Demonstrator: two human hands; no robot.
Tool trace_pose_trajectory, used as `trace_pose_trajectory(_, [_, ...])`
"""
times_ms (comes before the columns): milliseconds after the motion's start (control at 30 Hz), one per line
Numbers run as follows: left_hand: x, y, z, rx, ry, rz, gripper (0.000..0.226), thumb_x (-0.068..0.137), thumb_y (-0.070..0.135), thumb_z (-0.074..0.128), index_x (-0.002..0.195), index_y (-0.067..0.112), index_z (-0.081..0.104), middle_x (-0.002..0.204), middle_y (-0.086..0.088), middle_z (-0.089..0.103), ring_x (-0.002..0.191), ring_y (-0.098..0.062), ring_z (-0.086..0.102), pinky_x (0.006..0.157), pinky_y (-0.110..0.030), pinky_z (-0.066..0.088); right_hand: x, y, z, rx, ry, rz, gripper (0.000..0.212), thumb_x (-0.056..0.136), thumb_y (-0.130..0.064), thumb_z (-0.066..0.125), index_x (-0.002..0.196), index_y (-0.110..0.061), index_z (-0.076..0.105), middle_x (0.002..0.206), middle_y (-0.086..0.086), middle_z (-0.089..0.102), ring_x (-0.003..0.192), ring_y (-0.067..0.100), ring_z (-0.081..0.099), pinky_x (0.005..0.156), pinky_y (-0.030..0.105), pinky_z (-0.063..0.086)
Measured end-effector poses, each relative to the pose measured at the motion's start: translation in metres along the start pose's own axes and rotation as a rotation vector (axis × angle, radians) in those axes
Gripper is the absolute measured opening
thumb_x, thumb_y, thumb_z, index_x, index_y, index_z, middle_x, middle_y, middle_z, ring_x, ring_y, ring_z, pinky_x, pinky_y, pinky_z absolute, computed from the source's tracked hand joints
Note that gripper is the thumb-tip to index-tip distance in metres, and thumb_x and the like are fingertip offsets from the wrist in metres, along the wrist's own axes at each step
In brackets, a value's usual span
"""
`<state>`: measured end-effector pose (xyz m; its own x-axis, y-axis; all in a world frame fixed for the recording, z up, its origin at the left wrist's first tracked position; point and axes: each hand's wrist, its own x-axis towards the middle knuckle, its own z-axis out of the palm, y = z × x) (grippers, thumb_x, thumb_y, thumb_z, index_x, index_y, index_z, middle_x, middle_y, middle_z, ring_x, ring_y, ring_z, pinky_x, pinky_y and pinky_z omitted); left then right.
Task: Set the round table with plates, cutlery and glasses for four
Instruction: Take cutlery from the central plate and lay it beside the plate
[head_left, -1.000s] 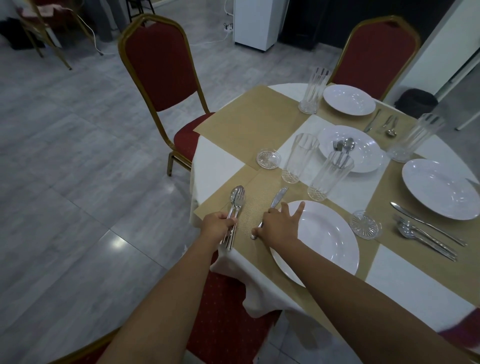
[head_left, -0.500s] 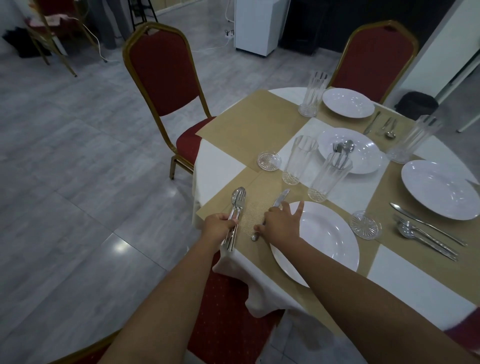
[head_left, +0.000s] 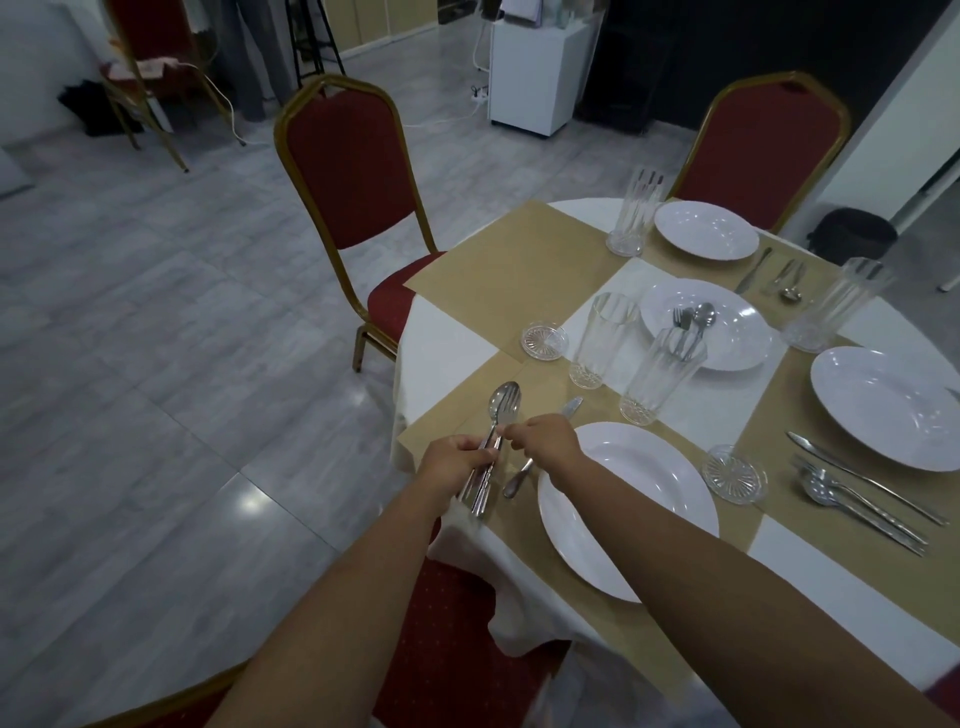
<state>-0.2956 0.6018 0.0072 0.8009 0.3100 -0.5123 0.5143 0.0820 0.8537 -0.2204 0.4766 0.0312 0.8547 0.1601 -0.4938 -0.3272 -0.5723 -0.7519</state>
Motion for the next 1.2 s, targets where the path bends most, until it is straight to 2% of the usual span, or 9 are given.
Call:
trace_pose_trajectory(167, [0.013,0.008,0.003,-0.012,-0.043,-0.019,0.007,0.081,0.008,0.072,0.087,0.011,0.073,0.084,-0.009,0.071,0.08,-0.022,0.066,0.085,-0.037,0.055,0.015,-0.006,-0.003,0.096,-0.049,0.04,0.024,0.079,-0.019,0.077,0.064,-0.007,0.062,0.066,0.003,0.06,0.058,0.014,0.051,0.055,0.025,0.038])
trace_pose_trajectory(367, [0.036,0.017,0.005,-0.109,0.051,-0.12,0.008,0.09,0.01,0.061,0.092,0.006,0.069,0.074,-0.009,0.062,0.06,-0.017,0.057,0.056,-0.027,0.048,0.041,-0.004,-0.01,0.251,-0.064,0.11,0.021,0.092,-0.012,0.061,0.072,-0.009,0.057,0.075,0.011,0.058,0.062,0.019,0.054,0.057,0.029,0.045])
trace_pose_trajectory(533, [0.061,0.024,0.015,0.125,0.119,-0.094,0.019,0.091,0.009,0.056,0.1,0.007,0.073,0.091,-0.007,0.068,0.076,-0.014,0.057,0.067,-0.023,0.044,0.056,-0.005,-0.005,0.4,-0.025,0.242,0.019,0.093,0.001,0.05,0.076,-0.008,0.053,0.074,0.012,0.053,0.061,0.019,0.053,0.054,0.029,0.05])
trace_pose_trajectory(667, [0.076,0.032,0.024,0.3,0.106,-0.052,0.017,0.087,0.009,0.063,0.099,0.009,0.075,0.097,-0.008,0.071,0.084,-0.016,0.059,0.075,-0.022,0.042,0.071,-0.003,0.01,0.234,-0.026,0.233,0.004,0.088,-0.003,0.056,0.084,-0.002,0.059,0.072,0.008,0.055,0.077,0.022,0.06,0.069,0.026,0.05])
trace_pose_trajectory(767, [0.088,0.035,0.029,0.317,0.125,-0.049,0.015,0.084,0.009,0.068,0.097,0.01,0.075,0.1,-0.006,0.071,0.083,-0.012,0.058,0.072,-0.02,0.041,0.088,0.007,0.024,0.27,0.014,0.261,0.02,0.077,-0.013,0.07,0.095,-0.006,0.064,0.086,0.012,0.069,0.086,0.03,0.068,0.077,0.039,0.057])
trace_pose_trajectory(900, [0.095,0.035,0.027,0.391,0.148,-0.052,0.014,0.081,0.013,0.072,0.094,0.014,0.076,0.094,-0.002,0.071,0.084,-0.012,0.059,0.075,-0.02,0.04,0.083,0.0,0.025,0.281,0.051,0.274,0.017,0.092,-0.01,0.052,0.105,-0.005,0.061,0.095,0.013,0.063,0.101,0.033,0.066,0.095,0.045,0.053])
trace_pose_trajectory(967, [0.096,0.033,0.026,0.437,0.166,-0.036,0.009,0.08,0.015,0.072,0.089,0.016,0.076,0.093,0.001,0.07,0.086,-0.012,0.06,0.075,-0.021,0.041,0.082,0.001,0.024,0.291,0.072,0.286,0.029,0.092,-0.008,0.051,0.119,-0.004,0.059,0.094,0.011,0.059,0.106,0.034,0.065,0.096,0.044,0.053])
trace_pose_trajectory(1100, [0.097,0.034,0.027,0.623,0.201,0.012,0.012,0.079,0.022,0.07,0.068,0.025,0.065,0.087,0.004,0.07,0.082,-0.014,0.063,0.071,-0.027,0.048,0.081,0.002,0.024,0.269,0.056,0.287,0.027,0.09,-0.011,0.055,0.113,0.002,0.061,0.094,0.012,0.061,0.103,0.034,0.067,0.087,0.046,0.057])
trace_pose_trajectory(1200, [0.097,0.035,0.025,0.684,0.202,0.032,0.007,0.077,0.024,0.07,0.072,0.024,0.066,0.089,0.006,0.069,0.085,-0.016,0.064,0.076,-0.031,0.053,0.083,0.004,0.023,0.203,0.071,0.277,0.025,0.09,-0.012,0.055,0.112,0.0,0.061,0.102,0.015,0.066,0.1,0.032,0.067,0.085,0.044,0.058])
